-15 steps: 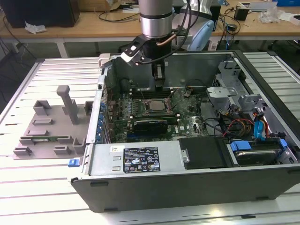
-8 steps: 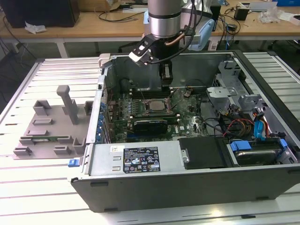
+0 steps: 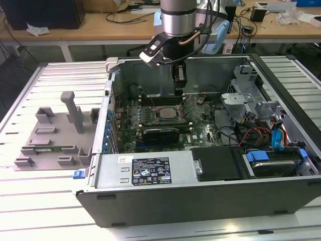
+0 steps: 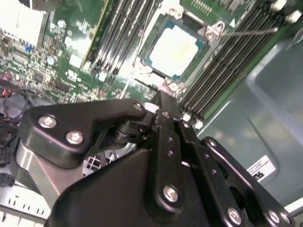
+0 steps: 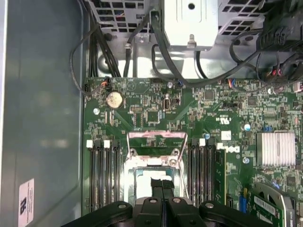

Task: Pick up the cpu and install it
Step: 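Close the cpu cover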

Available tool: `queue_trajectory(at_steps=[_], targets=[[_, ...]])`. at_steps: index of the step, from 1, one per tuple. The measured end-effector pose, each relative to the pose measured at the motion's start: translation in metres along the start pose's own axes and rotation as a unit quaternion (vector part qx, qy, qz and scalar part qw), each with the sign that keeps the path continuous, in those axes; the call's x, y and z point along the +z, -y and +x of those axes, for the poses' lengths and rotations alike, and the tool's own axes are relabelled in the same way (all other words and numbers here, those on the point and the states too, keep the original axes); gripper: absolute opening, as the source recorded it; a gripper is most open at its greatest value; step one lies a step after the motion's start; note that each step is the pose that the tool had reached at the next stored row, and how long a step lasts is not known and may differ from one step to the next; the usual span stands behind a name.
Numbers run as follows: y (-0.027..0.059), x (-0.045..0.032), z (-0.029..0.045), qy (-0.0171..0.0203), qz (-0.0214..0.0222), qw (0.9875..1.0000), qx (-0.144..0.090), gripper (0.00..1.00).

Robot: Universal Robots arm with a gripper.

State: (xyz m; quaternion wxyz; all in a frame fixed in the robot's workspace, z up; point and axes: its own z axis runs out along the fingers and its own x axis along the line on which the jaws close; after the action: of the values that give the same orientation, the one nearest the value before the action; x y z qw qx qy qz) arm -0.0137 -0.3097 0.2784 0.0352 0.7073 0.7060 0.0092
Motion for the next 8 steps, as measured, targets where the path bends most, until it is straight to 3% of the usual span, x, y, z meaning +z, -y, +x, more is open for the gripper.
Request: queue_trajectory(at_steps=[8], targets=[[-0.0264,0.0017,0.0001,0.0000,0.0000,1.0000,0.000,0.11]])
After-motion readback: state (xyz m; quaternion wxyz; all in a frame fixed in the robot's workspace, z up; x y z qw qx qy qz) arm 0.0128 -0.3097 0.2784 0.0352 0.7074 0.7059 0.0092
